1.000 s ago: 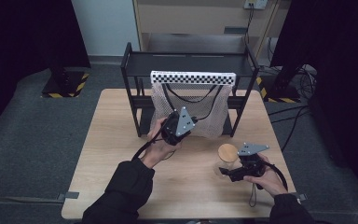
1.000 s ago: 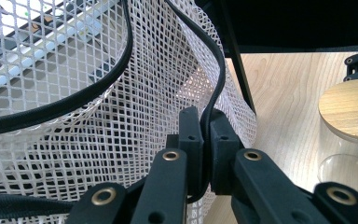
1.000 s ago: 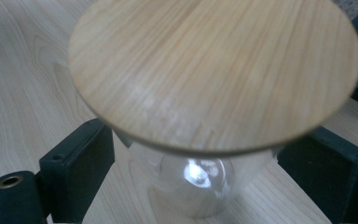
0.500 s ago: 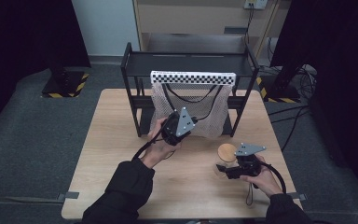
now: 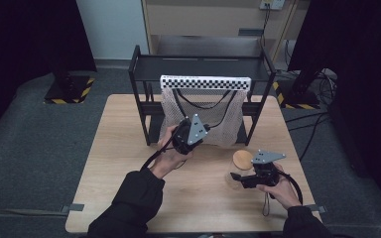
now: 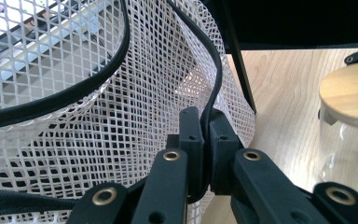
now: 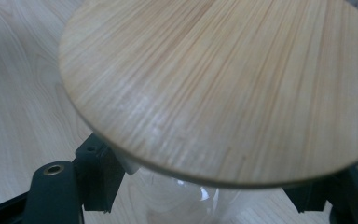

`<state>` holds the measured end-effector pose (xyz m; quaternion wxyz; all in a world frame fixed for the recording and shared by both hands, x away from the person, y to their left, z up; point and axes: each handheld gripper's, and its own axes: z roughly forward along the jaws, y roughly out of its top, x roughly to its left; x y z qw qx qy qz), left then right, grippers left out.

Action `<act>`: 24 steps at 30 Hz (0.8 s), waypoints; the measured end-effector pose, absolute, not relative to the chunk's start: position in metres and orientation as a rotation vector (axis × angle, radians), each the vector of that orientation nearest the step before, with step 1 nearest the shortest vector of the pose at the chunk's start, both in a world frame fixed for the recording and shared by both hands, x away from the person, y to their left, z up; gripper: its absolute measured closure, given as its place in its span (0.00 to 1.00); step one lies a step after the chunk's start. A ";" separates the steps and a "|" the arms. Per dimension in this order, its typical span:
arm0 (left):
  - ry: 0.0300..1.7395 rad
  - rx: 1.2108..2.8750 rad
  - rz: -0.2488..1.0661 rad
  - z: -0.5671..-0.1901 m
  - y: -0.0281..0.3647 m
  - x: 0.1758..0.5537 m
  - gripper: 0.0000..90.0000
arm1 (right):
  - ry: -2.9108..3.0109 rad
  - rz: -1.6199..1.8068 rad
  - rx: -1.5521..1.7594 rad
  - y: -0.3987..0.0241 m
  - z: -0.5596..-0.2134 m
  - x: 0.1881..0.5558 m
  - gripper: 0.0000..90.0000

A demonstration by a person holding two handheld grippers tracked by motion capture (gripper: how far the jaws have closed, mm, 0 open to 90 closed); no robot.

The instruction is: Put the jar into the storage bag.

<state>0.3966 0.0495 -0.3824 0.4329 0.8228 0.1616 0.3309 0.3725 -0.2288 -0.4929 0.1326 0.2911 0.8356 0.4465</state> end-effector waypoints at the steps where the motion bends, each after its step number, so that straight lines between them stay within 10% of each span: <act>1: 0.403 2.052 0.824 -0.383 0.049 0.397 0.96 | 2.415 1.322 0.837 -0.228 -0.489 0.372 0.29; 24: 0.413 2.062 0.824 -0.387 0.050 0.400 0.96 | 2.328 1.515 0.782 -0.230 -0.449 0.368 0.29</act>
